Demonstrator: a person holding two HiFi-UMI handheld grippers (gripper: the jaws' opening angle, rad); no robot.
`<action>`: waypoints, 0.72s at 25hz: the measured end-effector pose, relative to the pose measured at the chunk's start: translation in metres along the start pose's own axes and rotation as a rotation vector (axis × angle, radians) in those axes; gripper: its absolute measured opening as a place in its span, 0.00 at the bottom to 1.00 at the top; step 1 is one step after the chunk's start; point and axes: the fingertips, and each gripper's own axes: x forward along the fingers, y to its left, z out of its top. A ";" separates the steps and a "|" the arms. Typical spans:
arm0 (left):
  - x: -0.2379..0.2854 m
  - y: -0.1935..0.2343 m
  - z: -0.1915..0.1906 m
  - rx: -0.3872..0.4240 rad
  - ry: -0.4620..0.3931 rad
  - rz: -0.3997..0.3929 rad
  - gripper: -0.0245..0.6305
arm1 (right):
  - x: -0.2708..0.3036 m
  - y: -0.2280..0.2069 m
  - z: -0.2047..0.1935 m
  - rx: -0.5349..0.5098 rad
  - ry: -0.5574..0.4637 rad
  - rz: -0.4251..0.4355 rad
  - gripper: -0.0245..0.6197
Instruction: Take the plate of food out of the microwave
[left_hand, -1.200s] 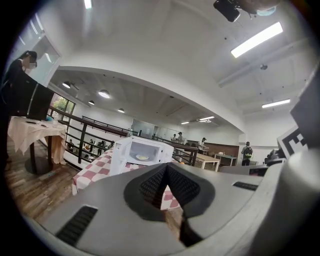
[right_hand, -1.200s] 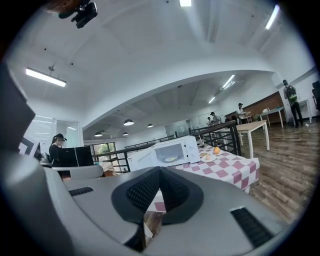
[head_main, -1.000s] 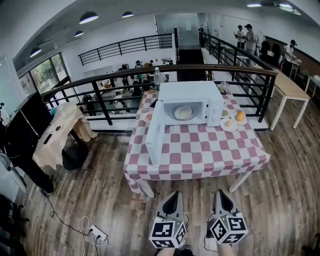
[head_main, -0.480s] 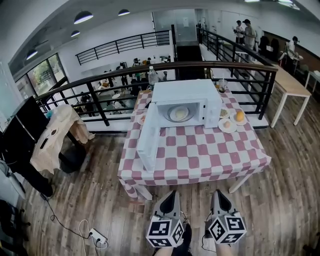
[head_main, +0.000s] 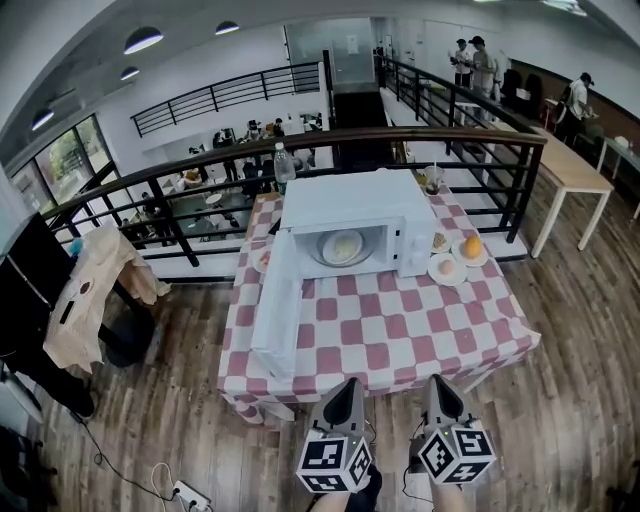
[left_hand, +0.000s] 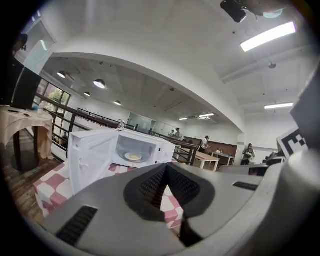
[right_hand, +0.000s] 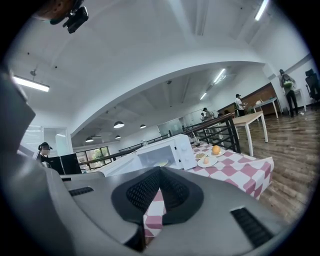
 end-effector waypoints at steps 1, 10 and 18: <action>0.010 0.003 0.002 0.000 0.001 -0.007 0.05 | 0.010 -0.001 0.003 0.000 -0.001 -0.003 0.02; 0.076 0.044 0.022 -0.017 0.007 -0.025 0.05 | 0.086 0.003 0.011 0.015 0.015 -0.016 0.02; 0.108 0.076 0.025 -0.034 0.016 -0.007 0.05 | 0.138 0.012 0.003 0.048 0.050 0.011 0.02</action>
